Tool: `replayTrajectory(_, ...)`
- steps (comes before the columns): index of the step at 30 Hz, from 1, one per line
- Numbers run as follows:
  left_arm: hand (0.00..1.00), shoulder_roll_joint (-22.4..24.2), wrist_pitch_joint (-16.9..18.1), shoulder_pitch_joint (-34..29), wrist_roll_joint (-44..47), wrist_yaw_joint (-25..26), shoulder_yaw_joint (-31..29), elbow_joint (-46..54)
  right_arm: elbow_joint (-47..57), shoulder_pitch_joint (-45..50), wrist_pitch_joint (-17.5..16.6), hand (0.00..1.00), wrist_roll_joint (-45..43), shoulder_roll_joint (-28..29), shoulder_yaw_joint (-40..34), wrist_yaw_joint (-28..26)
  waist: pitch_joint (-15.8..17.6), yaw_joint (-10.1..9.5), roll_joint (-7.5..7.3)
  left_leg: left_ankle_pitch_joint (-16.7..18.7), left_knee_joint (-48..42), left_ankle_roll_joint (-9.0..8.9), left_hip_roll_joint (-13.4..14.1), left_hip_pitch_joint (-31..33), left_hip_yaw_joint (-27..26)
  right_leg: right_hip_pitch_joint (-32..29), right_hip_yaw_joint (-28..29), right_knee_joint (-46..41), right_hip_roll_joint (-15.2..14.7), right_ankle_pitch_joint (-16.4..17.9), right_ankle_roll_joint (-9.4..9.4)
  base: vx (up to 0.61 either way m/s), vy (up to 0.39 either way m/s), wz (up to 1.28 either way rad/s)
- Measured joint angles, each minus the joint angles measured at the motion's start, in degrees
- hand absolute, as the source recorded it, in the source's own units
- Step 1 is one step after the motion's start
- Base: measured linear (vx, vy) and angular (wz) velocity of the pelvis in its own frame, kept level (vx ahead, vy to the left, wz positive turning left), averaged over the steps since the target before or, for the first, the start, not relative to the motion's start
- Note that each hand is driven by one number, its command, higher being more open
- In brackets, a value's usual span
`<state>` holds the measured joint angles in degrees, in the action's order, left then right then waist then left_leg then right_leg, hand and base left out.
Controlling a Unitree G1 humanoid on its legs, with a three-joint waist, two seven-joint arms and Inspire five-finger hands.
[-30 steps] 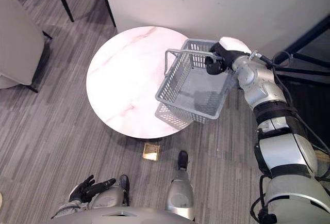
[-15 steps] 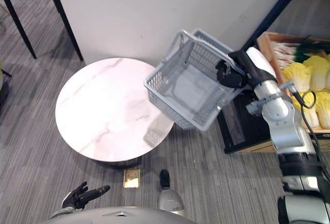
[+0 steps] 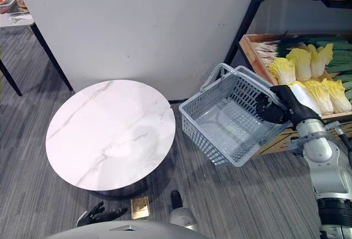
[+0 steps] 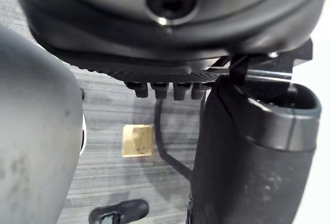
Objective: Pick vegetable in the basket
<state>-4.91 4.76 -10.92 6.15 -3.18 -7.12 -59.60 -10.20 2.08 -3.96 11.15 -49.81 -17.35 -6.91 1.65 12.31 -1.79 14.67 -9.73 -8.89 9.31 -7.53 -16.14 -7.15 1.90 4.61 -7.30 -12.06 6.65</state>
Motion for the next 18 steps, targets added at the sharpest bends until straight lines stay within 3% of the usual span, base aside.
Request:
replayTrajectory(5,1.00,0.0,0.0,-0.1,0.0,0.0,0.0,-0.6,0.1,2.6,-0.1,0.00,0.7,0.8,-7.2,2.7,-0.5,0.51,0.59,0.0,0.1,-0.03,0.0,-0.3,-0.3,0.0,0.2,0.0,0.1,-0.2,0.26,0.00,-0.006,-0.02)
replayTrajectory(9,1.00,0.0,-0.1,-0.4,-0.1,0.0,-0.1,-0.6,0.1,5.3,0.0,0.00,1.1,4.7,-12.6,4.0,-1.0,0.59,0.28,0.0,1.0,-0.04,0.0,-1.6,-1.5,0.3,1.2,0.0,0.5,-0.2,0.27,0.00,-0.017,-0.14)
replayTrajectory(18,1.00,-0.1,-0.1,-0.9,-0.1,0.1,-0.1,-0.7,0.0,10.8,2.5,0.00,2.4,11.8,-14.6,4.7,-2.0,1.11,0.10,0.2,1.3,0.05,-0.5,-4.0,-3.1,1.4,2.9,0.0,0.5,-0.1,0.24,-0.02,-0.014,-0.08)
